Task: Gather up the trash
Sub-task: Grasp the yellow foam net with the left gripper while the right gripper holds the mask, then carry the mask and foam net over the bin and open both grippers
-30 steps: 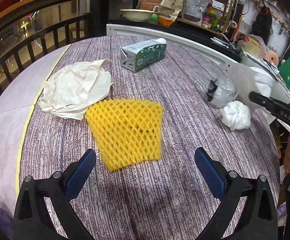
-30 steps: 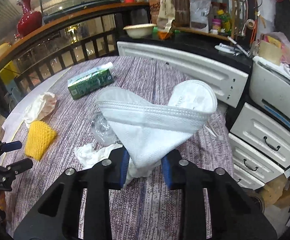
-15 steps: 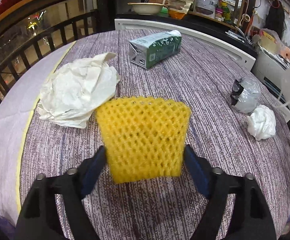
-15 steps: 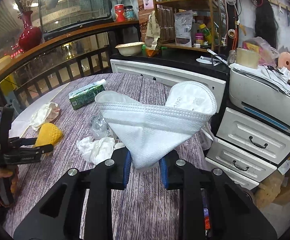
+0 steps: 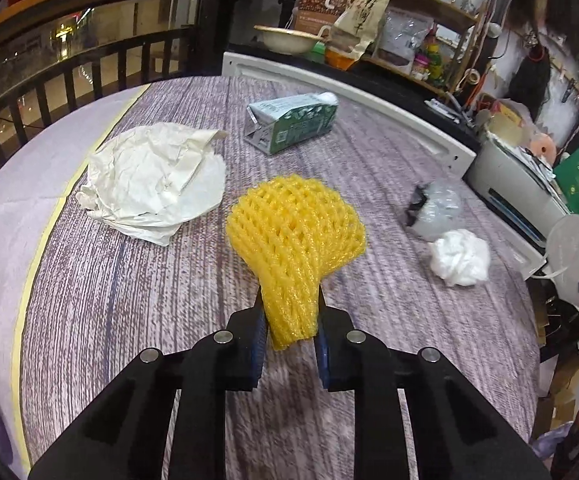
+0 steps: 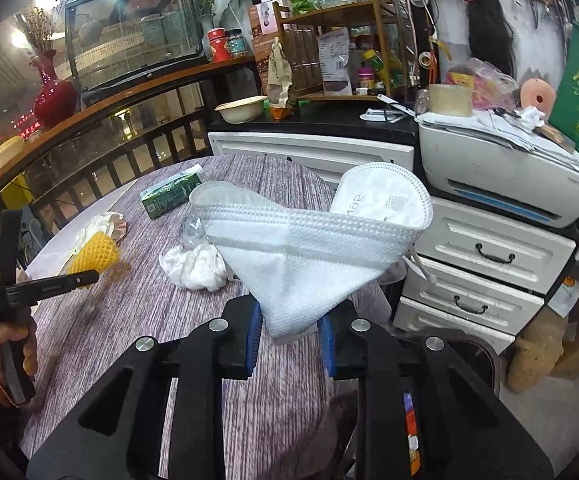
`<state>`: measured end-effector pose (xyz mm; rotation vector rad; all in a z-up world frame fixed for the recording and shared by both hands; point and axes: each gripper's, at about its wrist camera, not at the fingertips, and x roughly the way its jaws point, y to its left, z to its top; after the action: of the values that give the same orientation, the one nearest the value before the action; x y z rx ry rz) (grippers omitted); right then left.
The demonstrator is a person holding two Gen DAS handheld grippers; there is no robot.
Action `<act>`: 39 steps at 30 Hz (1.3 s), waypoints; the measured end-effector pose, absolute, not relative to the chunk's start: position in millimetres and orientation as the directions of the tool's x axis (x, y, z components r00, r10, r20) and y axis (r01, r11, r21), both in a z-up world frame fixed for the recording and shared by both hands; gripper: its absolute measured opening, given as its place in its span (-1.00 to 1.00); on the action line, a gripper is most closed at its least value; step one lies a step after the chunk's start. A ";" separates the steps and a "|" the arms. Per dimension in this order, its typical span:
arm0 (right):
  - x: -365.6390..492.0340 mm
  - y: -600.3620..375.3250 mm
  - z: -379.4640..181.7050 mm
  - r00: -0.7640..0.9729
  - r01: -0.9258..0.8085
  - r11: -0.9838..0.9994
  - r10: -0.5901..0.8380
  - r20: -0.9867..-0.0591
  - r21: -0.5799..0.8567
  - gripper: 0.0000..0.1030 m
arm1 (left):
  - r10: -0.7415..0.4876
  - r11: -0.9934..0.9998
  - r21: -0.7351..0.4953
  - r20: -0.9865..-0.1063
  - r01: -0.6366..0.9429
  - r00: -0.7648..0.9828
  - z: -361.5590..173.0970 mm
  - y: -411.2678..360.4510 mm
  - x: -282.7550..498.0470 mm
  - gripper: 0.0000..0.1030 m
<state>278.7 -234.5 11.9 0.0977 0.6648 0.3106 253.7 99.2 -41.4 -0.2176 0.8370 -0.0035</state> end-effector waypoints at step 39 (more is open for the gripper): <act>211.2 -380.1 -147.0 0.517 0.139 0.964 0.126 -0.847 0.228 -0.43 | -0.448 0.888 -0.233 -0.628 0.396 0.636 -12.9 -127.6 165.0 -0.60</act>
<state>211.2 -380.1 -147.0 0.2823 1.0309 -0.0079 165.0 -127.6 -12.9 -0.0751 0.7381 -0.4827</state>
